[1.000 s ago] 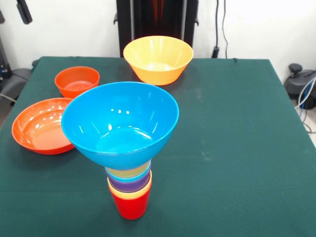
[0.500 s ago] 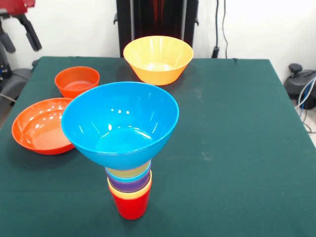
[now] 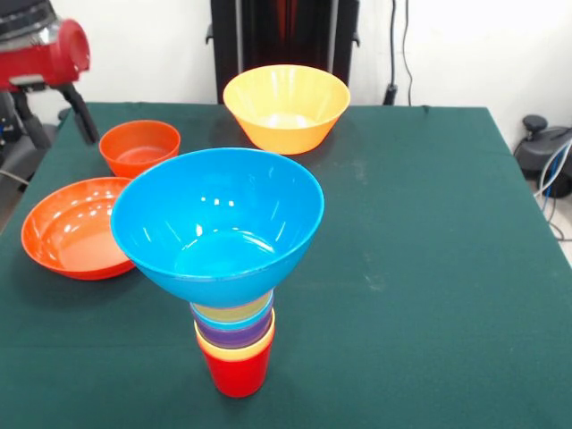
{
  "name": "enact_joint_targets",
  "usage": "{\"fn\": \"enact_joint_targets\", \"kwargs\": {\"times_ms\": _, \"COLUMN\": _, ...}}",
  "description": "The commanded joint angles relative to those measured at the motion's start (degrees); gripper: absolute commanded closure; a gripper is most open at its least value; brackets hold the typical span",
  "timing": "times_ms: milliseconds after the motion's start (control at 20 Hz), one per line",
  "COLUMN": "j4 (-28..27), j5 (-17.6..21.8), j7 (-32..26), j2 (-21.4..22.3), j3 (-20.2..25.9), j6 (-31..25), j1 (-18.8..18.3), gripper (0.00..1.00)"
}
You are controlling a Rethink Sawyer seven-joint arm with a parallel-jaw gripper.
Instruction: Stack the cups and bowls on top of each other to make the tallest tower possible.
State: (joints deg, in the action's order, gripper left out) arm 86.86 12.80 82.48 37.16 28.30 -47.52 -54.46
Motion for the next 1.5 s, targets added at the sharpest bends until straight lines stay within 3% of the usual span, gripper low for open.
{"fn": "enact_joint_targets", "kwargs": {"times_ms": 50, "j4": 1.17, "j5": 8.05, "j7": -19.40, "j2": -7.42, "j3": 7.24, "j6": 2.13, "j1": -1.28, "gripper": 0.00}}
{"fn": "enact_joint_targets", "kwargs": {"times_ms": 500, "j4": -5.03, "j5": 11.82, "j7": -25.28, "j2": -11.60, "j3": 12.29, "j6": -5.68, "j1": -4.98, "gripper": 0.00}}
{"fn": "enact_joint_targets", "kwargs": {"times_ms": 1100, "j4": -13.55, "j5": 14.26, "j7": -31.48, "j2": -13.36, "j3": 14.85, "j6": -16.35, "j1": -6.11, "gripper": 0.00}}
{"fn": "enact_joint_targets", "kwargs": {"times_ms": 1500, "j4": -15.86, "j5": 15.60, "j7": -33.07, "j2": -14.53, "j3": 14.77, "j6": -16.80, "j1": -5.21, "gripper": 0.00}}
